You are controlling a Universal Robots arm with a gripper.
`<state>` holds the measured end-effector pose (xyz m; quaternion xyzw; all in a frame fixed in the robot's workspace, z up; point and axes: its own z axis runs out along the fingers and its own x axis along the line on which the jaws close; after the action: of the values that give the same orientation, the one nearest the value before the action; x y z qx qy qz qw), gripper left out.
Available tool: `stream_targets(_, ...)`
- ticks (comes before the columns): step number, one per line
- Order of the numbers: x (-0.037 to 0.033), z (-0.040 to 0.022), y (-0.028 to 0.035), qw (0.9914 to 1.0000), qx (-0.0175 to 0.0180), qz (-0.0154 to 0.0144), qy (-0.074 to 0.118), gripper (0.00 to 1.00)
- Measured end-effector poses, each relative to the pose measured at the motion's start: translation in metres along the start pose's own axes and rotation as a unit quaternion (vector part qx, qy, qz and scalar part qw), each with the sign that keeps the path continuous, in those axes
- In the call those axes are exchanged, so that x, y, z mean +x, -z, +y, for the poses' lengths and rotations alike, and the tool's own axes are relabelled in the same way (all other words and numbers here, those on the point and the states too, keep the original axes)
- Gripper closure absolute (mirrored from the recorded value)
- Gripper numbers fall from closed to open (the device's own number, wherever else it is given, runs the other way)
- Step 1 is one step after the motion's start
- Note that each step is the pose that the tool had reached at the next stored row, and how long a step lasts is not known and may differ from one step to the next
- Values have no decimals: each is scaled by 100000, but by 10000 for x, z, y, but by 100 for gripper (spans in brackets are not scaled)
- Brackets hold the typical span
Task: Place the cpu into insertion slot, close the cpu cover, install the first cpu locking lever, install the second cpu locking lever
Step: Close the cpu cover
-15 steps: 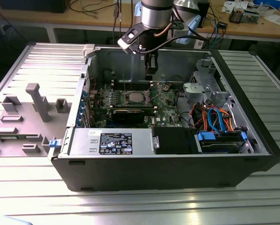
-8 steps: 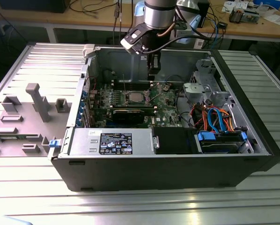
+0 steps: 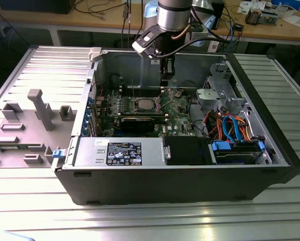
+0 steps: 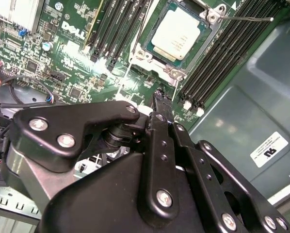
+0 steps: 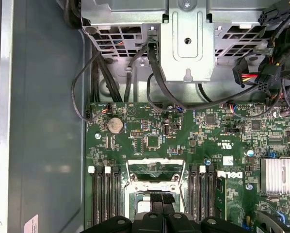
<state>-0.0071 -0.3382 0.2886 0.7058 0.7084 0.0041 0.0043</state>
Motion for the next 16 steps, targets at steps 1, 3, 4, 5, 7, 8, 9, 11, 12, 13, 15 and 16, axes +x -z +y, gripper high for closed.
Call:
stream_targets(1, 0, 2, 0, 100000, 2, -4, 7, 89)
stream_targets(3, 0, 47, -12, 100000, 0, 3, -2, 89)
stream_targets(4, 0, 62, -26, 100000, -1, -2, 0, 89)
stream_targets(5, 0, 79, -42, 100000, 0, -4, -1, 89)
stream_targets(7, 0, 142, -76, 100000, -1, -2, 5, 89)
stream_targets(8, 0, 169, -89, 100000, 1, -1, 3, 89)
stream_targets(9, -1, 214, -112, 100000, 3, -7, 1, 89)
stream_targets(11, -1, 275, -140, 100000, 4, -7, 1, 89)
stream_targets(12, 2, 329, -163, 100000, 1, -1, 4, 89)
stream_targets(13, 6, 374, -185, 100000, 1, -5, 2, 89)
stream_targets(15, 13, 419, -216, 100000, 0, -1, 2, 89)
stream_targets(16, 20, 455, -236, 100000, -1, 1, 6, 89)
